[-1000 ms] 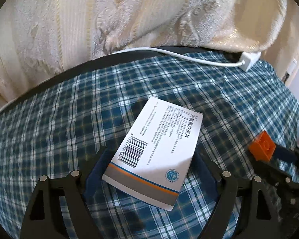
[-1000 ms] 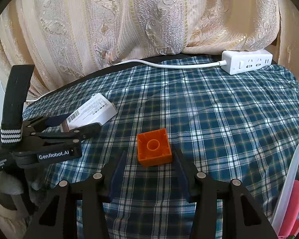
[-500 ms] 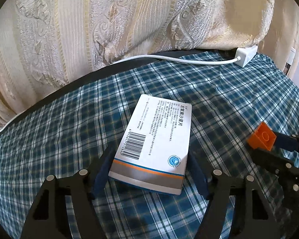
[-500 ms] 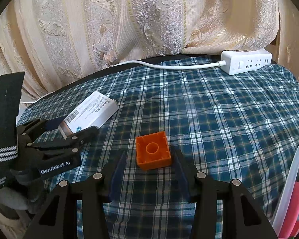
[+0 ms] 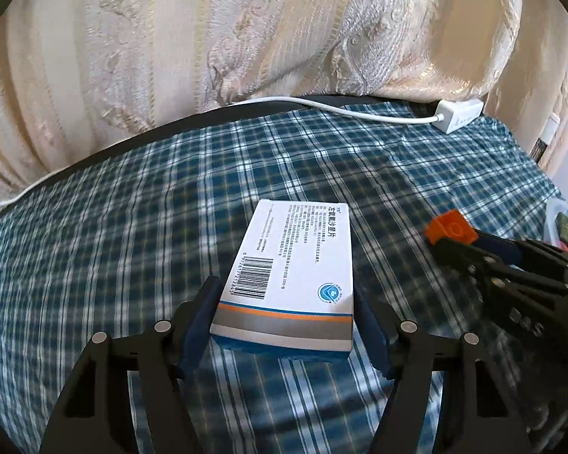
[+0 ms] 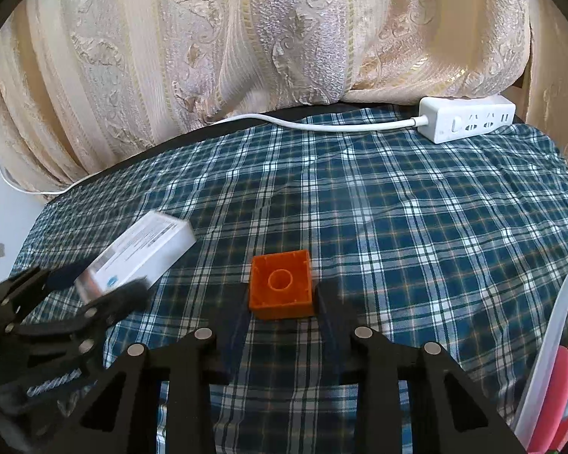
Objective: Organize objects
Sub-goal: 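Grasp the white medicine box with the left gripper while the right holds the orange block, then lift and carry the medicine box and orange block toward the clear bowl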
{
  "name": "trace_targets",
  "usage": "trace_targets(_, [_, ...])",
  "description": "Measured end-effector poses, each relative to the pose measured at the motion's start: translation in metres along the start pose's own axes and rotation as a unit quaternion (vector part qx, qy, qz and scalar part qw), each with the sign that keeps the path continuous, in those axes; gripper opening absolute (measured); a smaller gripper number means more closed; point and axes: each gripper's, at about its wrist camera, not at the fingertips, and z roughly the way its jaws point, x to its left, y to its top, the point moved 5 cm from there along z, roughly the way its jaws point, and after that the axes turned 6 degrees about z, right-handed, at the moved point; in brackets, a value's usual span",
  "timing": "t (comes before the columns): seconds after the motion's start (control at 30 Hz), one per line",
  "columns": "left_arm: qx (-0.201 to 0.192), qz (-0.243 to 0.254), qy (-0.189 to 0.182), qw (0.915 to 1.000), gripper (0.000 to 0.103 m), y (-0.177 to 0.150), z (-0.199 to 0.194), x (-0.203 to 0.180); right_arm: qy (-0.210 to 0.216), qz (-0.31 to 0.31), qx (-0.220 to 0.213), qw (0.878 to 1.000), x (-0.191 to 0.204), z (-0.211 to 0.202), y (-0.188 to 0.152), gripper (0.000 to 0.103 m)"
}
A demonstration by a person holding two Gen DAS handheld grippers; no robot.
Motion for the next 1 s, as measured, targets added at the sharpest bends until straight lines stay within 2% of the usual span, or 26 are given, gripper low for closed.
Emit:
trace_targets(0.4, [-0.033,-0.039,0.037,0.9980,0.067,-0.024,-0.049,0.002,-0.004,-0.008,-0.022,1.000,0.002,-0.012,-0.001,0.036])
trace_targets(0.77, [-0.036,-0.047,0.032,0.9977,0.067,-0.044,-0.069,-0.006,0.013,0.001,-0.058,0.998,0.003,-0.044,0.004,0.036])
trace_targets(1.0, [-0.023,-0.042,0.027,0.9985,0.067,-0.057,-0.067,-0.015,0.017,0.008,-0.058,0.998,-0.001,-0.052,-0.003,0.036])
